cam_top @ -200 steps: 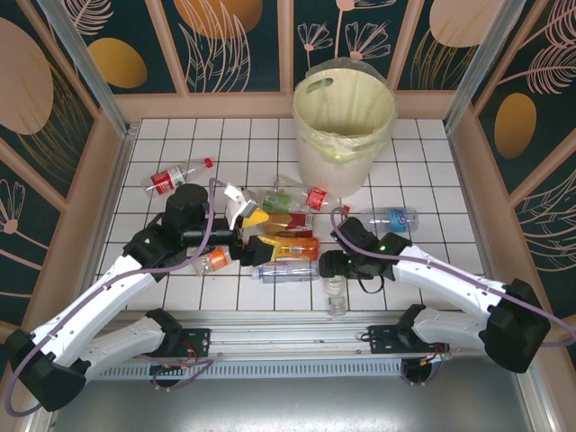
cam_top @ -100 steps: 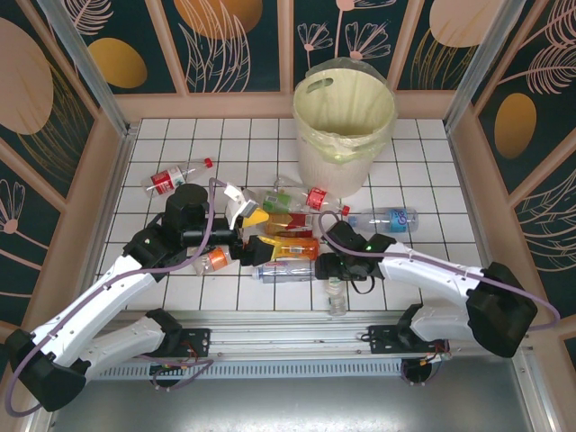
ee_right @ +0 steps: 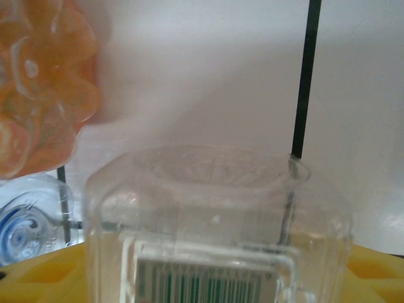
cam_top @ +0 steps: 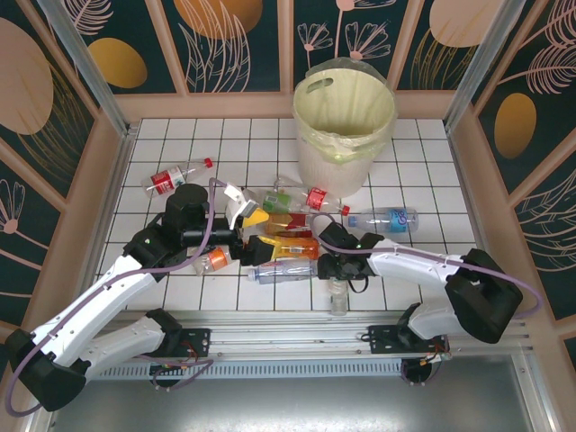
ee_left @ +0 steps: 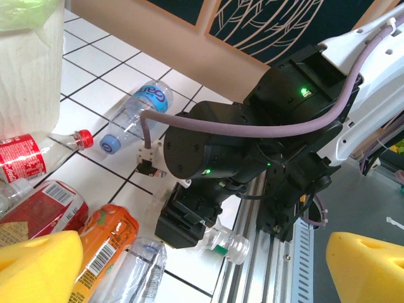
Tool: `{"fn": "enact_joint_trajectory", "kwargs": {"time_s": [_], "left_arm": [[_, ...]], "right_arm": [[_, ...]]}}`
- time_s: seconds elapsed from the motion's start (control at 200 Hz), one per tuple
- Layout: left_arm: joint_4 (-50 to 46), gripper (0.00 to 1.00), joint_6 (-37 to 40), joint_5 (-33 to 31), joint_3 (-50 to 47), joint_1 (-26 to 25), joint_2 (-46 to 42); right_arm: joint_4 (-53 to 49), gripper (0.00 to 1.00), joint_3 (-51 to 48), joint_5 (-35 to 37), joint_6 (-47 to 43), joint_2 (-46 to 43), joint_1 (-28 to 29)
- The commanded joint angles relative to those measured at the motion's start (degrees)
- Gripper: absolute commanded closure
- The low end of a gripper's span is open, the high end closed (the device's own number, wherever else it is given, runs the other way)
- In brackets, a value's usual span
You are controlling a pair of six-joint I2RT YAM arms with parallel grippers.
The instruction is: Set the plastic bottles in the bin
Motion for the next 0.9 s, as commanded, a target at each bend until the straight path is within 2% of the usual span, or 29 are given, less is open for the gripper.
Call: {"fn": "enact_joint_trajectory", "kwargs": {"time_s": [0.0, 0.185, 0.345, 0.43, 0.691, 0.821, 0.896], "left_arm": [[2.3, 0.01, -0.6, 0.1, -0.6, -0.2, 0.4], [3.1, 0.01, -1.0, 0.5, -0.6, -0.2, 1.0], [6.0, 0.02, -1.9, 0.5, -0.5, -0.2, 1.2], [7.3, 0.01, -2.0, -2.0, 0.0, -0.2, 1.3], [16.2, 0.01, -5.6, -5.7, 1.7, -0.2, 1.9], [21.0, 0.02, -7.4, -7.1, 2.3, -0.2, 2.4], [20.3, 0.01, -6.5, -6.5, 4.2, -0.2, 4.2]], "right_arm": [[0.5, 0.34, -0.5, 1.7, -1.0, -0.1, 0.3], [-1.6, 0.38, 0.3, 4.7, -1.7, -3.4, 0.2], [-2.5, 0.39, 1.7, 6.2, -4.1, -10.8, 0.1], [-3.0, 0.39, 3.9, 6.7, -5.9, -14.9, 0.2], [-3.8, 0.44, 15.2, 9.3, -13.4, -21.5, 0.1], [-2.5, 0.43, 22.6, 10.0, -18.5, -21.1, 0.0], [-1.9, 0.43, 26.7, 10.9, -21.5, -20.0, -0.2]]}}
